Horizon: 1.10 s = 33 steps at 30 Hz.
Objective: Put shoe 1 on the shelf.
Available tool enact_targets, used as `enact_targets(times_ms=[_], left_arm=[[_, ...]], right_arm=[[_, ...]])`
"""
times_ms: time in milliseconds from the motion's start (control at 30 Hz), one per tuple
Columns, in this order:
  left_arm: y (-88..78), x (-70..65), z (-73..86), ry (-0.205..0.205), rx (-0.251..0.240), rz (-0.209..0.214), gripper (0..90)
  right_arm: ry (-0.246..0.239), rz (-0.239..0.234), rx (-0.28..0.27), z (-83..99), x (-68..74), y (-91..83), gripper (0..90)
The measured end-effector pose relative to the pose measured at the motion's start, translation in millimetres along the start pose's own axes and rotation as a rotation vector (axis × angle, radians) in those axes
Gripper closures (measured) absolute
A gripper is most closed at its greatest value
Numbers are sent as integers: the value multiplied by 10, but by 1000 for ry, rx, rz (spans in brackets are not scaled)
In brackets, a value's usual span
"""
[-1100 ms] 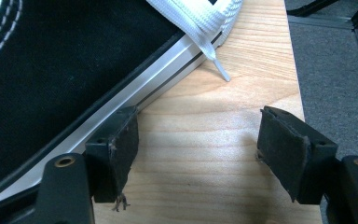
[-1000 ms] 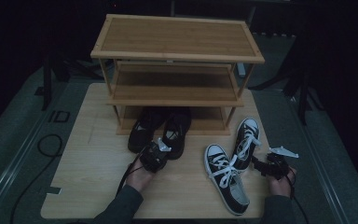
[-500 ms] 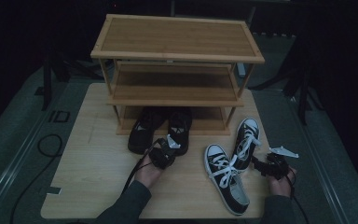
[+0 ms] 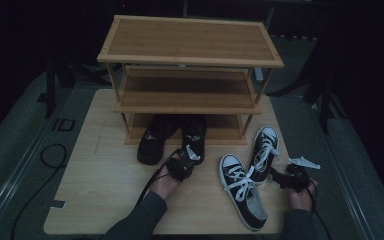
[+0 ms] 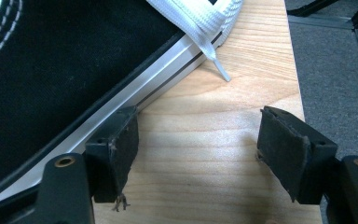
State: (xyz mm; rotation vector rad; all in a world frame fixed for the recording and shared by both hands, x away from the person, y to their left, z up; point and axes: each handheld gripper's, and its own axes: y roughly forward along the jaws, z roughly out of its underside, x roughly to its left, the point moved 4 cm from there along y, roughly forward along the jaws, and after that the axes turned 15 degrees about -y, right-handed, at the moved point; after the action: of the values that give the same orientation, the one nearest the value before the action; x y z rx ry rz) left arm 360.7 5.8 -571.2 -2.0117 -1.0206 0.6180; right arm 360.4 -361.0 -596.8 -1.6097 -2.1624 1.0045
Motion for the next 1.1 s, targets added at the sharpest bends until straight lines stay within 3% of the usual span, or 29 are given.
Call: enact_targets(times_ms=[300, 800, 1100], left_arm=[[108, 39, -197, -10, 2, -30, 897], [213, 254, -487, -42, 25, -82, 896], [215, 271, -503, -51, 28, -87, 893]], right_arm=[[0, -1, 0, -1, -1, 1, 289], [0, -1, 0, -1, -1, 1, 289], [0, -2, 1, -2, -2, 1, 289]])
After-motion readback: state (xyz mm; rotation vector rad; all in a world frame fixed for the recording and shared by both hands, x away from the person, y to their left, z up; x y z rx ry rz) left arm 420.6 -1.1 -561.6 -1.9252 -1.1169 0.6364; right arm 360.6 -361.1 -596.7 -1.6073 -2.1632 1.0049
